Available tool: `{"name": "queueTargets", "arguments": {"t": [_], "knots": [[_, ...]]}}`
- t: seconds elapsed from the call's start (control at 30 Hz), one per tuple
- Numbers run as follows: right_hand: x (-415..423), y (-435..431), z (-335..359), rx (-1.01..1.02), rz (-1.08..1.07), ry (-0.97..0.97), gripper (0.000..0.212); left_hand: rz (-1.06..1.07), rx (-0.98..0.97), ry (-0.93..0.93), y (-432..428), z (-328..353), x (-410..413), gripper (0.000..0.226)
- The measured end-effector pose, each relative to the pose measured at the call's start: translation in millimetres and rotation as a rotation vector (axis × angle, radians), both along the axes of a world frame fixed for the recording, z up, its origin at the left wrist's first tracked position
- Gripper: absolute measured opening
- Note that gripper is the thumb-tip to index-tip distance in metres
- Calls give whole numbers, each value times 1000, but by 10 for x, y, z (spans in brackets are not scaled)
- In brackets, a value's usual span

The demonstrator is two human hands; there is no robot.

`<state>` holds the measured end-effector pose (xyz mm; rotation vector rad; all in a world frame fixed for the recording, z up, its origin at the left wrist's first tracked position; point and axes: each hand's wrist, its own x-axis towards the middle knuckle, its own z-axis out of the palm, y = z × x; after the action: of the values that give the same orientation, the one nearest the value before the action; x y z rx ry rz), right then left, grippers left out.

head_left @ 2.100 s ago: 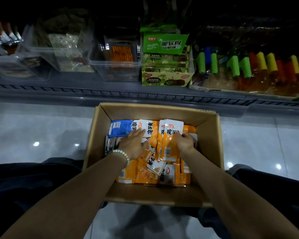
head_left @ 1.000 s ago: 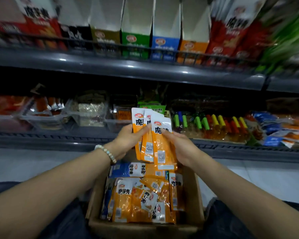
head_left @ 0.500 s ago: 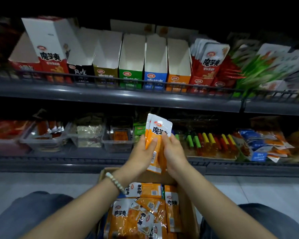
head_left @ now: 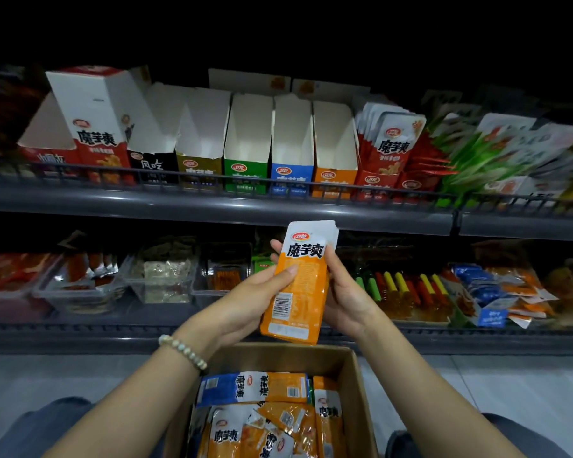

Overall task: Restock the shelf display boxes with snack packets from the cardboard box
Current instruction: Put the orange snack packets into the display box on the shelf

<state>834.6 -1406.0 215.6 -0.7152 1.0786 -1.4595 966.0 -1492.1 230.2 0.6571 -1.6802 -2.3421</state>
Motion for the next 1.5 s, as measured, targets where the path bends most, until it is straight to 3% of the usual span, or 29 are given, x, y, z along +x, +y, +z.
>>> {"name": "queueTargets", "arguments": {"t": [0.2, 0.33, 0.4, 0.47, 0.57, 0.67, 0.83, 1.0, 1.07, 1.17, 1.27, 1.37, 1.5], "knots": [[22, -59, 3, -102, -59, 13, 70, -29, 10, -60, -42, 17, 29, 45], [64, -83, -21, -108, -133, 120, 77, -36, -242, -178, -43, 88, 61, 62], [99, -93, -10, -82, -167, 143, 67, -36, -379, -280, -81, 66, 49, 82], [121, -98, -6, -56, -195, 139, 59, -35, -427, -324, -105, 45, 60, 87], [113, -107, 3, -39, -204, 150, 74, -47, -359, -297, -109, 35, 57, 80], [54, -95, 19, -61, -166, 73, 101, -91, -238, -220, -94, 88, 76, 51], [-31, -22, 48, -107, -94, 73, 99, -181, 176, 38, -144, 141, 137, 39], [-7, -28, 102, -89, -186, 197, 86, -249, 297, 43, -139, 142, 158, 52], [-5, -21, 134, -65, -264, 245, 75, -221, 274, -5, -141, 163, 165, 60], [-20, 7, 169, -56, -362, 316, 74, -238, 210, -96, -145, 211, 176, 62], [-55, 40, 198, -71, -450, 455, 66, -143, -37, -170, -130, 235, 162, 47], [-80, 56, 215, -87, -503, 548, 65, -58, -337, -120, -97, 198, 122, 36], [-95, 55, 323, -98, -483, 645, 64, -24, -429, 2, -65, 194, 51, 33]]}}
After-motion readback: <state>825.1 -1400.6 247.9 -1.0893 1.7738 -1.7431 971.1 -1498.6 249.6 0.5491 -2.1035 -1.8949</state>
